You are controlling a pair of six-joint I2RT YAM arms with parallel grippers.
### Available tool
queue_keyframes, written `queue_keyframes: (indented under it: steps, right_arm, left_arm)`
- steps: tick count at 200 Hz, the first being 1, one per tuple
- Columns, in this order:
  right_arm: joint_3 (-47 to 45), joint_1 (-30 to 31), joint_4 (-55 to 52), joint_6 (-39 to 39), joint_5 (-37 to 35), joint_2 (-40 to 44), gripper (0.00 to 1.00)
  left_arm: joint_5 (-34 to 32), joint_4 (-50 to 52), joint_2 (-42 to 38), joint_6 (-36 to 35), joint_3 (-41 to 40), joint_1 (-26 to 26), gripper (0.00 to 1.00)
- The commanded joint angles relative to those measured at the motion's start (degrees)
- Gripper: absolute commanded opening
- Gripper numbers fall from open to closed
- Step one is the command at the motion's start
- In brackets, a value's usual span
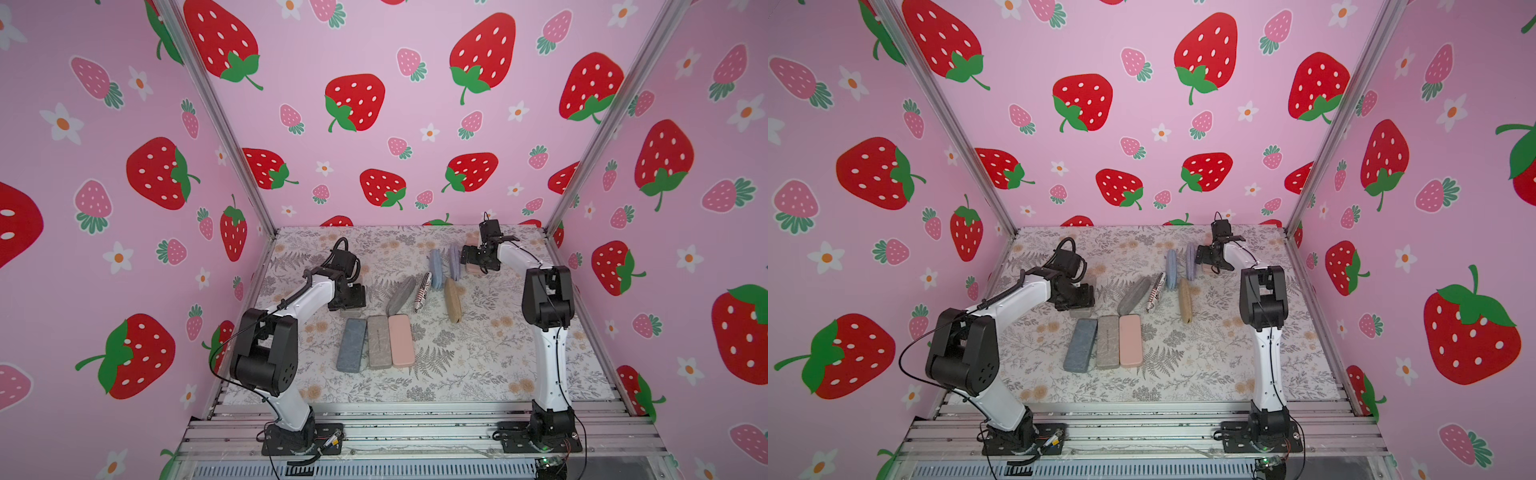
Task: Close the glasses case
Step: Pick up the glasses case at the center of the board.
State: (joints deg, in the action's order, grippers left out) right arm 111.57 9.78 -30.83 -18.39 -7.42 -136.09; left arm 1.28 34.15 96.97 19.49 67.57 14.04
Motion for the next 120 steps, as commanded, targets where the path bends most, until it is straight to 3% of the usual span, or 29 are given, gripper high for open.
queue_keyframes:
  steps: [1,34,57,83,120]
  right_arm:
    - [1.62,-0.31,-2.56,-0.48,1.35,-0.75,0.94]
    - [1.73,-0.36,-3.73,-1.35,2.37,-0.75,0.67]
    - [0.96,-0.31,-4.27,-2.17,2.59,-0.02,0.55]
    - [-1.65,-0.29,-4.58,-2.87,2.63,2.38,0.48]
    - [-11.34,0.68,-4.61,-3.58,2.45,10.51,0.48]
  left_arm:
    - [-1.37,-0.38,-2.67,0.76,-1.37,-0.68,0.68]
    - [-1.71,0.28,-4.27,1.85,-4.15,-0.99,0.68]
    - [-1.9,0.13,-5.91,2.72,-6.82,-1.04,0.68]
    - [-2.45,-0.01,-7.92,3.98,-9.94,-1.05,0.68]
    - [-2.78,0.39,-9.97,4.73,-12.62,-1.04,0.68]
